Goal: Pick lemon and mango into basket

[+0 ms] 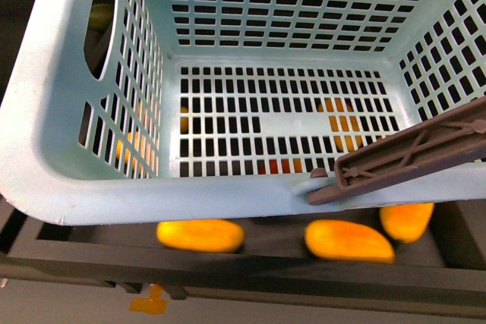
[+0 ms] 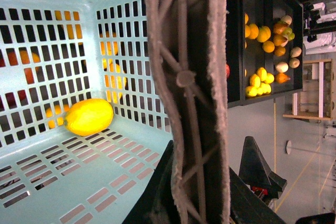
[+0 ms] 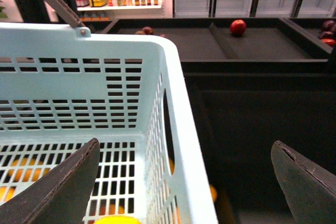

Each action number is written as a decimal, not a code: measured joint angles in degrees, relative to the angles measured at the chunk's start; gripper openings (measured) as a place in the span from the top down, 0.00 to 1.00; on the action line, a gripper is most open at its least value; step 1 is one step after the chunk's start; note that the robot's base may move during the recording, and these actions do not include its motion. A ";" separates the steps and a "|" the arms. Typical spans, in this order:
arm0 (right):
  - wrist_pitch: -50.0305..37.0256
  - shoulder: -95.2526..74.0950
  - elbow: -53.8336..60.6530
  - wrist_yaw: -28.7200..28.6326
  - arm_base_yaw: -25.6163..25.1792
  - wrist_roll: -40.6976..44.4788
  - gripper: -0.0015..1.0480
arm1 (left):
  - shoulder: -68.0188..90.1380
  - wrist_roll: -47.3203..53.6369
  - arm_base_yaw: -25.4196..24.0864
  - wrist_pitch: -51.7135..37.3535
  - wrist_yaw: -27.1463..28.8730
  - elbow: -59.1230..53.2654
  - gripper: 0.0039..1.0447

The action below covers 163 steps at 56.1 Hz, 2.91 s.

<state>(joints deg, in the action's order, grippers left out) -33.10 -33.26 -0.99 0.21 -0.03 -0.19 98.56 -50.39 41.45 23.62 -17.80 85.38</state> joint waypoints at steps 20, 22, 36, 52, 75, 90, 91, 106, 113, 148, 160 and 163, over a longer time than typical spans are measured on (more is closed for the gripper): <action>0.00 0.00 0.00 -0.17 0.02 0.00 0.08 | 0.00 -0.07 0.02 0.00 -0.13 0.00 0.94; 0.00 0.00 0.00 -0.20 0.02 0.00 0.08 | 0.00 -0.02 0.00 0.00 0.00 0.00 0.94; 0.00 -0.02 0.00 -0.59 0.02 0.02 0.08 | -0.07 0.33 -1.03 0.00 1.66 0.00 0.94; 30.71 -18.27 -15.58 8.57 -17.90 -25.24 0.08 | 0.04 0.50 0.11 0.00 -0.22 0.00 0.94; 11.43 -68.32 -29.83 5.53 -26.03 -38.10 0.08 | 0.04 0.02 0.00 0.00 0.17 0.00 0.94; 10.29 -93.00 -41.00 7.74 -17.81 -49.22 0.08 | 0.04 0.02 0.02 0.00 -0.17 0.00 0.94; 10.45 -93.77 -41.77 7.76 -17.38 -49.81 0.08 | 0.04 0.02 0.02 0.00 -0.17 0.00 0.94; 13.29 -97.44 -49.11 7.82 -14.91 -54.60 0.08 | 0.04 0.02 0.00 0.00 0.09 0.00 0.94; 14.27 -97.96 -51.47 8.17 -14.64 -55.23 0.08 | 0.04 0.02 0.00 0.00 -0.15 0.00 0.94; 18.80 -106.07 -60.39 9.86 -13.40 -55.84 0.08 | 0.04 0.02 0.00 0.00 -0.04 0.00 0.94; 21.42 -109.42 -65.26 10.62 -13.00 -55.71 0.08 | 0.04 0.02 0.00 0.00 -0.09 0.00 0.94; 22.01 -110.18 -66.31 10.86 -12.94 -55.71 0.08 | 0.04 0.02 0.00 0.00 -0.07 0.00 0.94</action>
<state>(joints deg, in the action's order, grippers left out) -11.09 -143.44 -67.31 11.07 -12.97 -55.90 98.61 -50.37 41.45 23.62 -17.87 85.38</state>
